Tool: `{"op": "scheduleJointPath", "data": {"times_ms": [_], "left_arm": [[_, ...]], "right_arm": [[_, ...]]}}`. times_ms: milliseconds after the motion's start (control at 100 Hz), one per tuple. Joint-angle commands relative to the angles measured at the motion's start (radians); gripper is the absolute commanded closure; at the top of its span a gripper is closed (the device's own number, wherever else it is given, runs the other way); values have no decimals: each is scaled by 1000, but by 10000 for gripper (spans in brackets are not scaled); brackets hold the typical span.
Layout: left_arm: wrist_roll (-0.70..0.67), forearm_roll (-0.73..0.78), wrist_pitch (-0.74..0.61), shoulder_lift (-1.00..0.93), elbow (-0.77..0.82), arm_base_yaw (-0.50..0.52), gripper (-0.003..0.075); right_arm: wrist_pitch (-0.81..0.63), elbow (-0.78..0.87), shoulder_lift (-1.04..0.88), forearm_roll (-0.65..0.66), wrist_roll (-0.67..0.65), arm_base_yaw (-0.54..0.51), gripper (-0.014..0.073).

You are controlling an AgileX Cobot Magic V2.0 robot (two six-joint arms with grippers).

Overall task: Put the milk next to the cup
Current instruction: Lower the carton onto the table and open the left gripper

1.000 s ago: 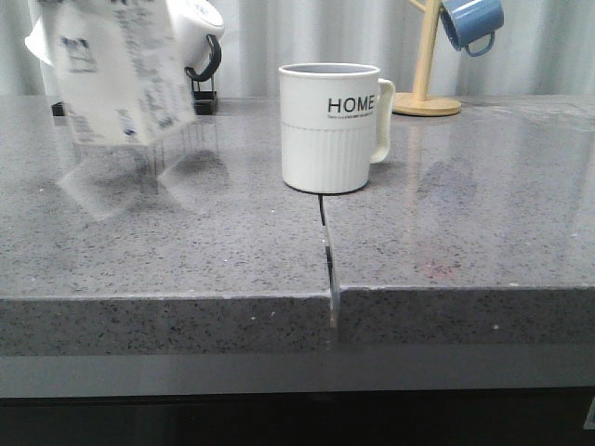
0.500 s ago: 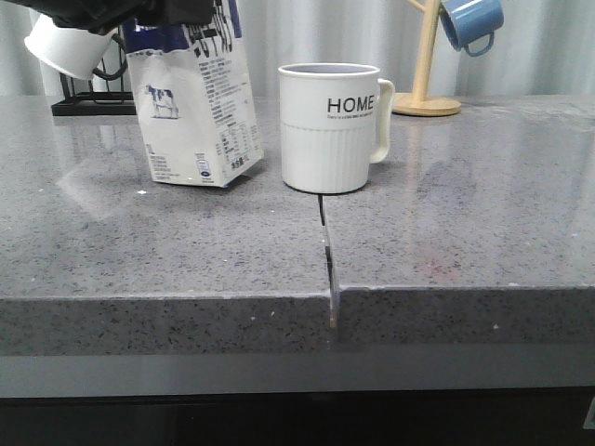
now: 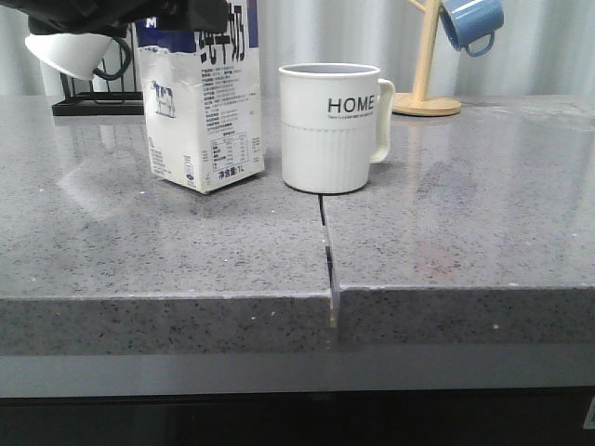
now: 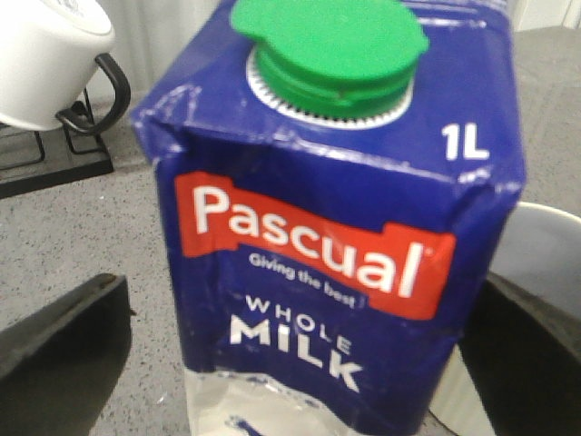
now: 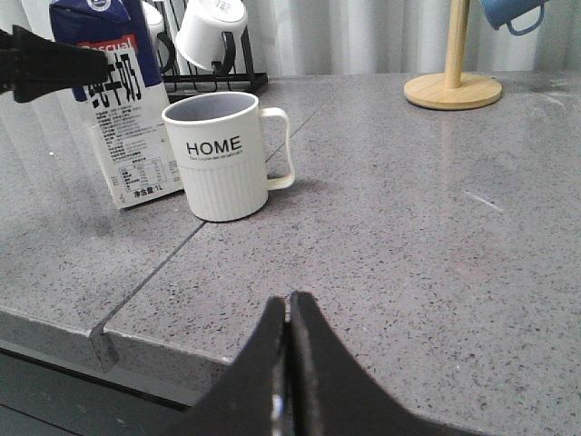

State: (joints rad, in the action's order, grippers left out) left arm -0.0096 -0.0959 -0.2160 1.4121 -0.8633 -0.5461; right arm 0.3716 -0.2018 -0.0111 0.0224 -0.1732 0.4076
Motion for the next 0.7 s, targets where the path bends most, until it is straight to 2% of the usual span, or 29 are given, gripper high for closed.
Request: {"op": "scheduleJointPath", "data": {"times_ms": [0,140,240,310,350,370,380,430,560,690], "left_arm": [[-2,2,-33,-68,-23,-10,66],[-2,4,-26,-143,30,-13,83],[-2,4,-23,-215,87,-13,184],[-1,4,-10,-273,126,-13,343],[-1,4,6,-309,148,-11,472],[1,9,17,-334,158,-6,564],[1,11,21,-334,161,-6,564],[1,42,60,-375,179,2,738],[1,86,191,-468,205,60,741],[1,90,279,-571,235,172,741]], "right_arm": [[-76,-25,-13,0,7,-2,654],[-76,-25,-13,0,7,-2,654],[-76,-25,-13,0,7,-2,654],[-76,-25,-13,0,7,-2,654],[-76,-25,-13,0,7,-2,654],[-76,-25,-13,0,7,-2,654],[-76,-25,-13,0,7,-2,654],[-76,-25,-13,0,7,-2,654],[-76,-25,-13,0,7,-2,654],[-76,-25,-13,0,7,-2,654]]}}
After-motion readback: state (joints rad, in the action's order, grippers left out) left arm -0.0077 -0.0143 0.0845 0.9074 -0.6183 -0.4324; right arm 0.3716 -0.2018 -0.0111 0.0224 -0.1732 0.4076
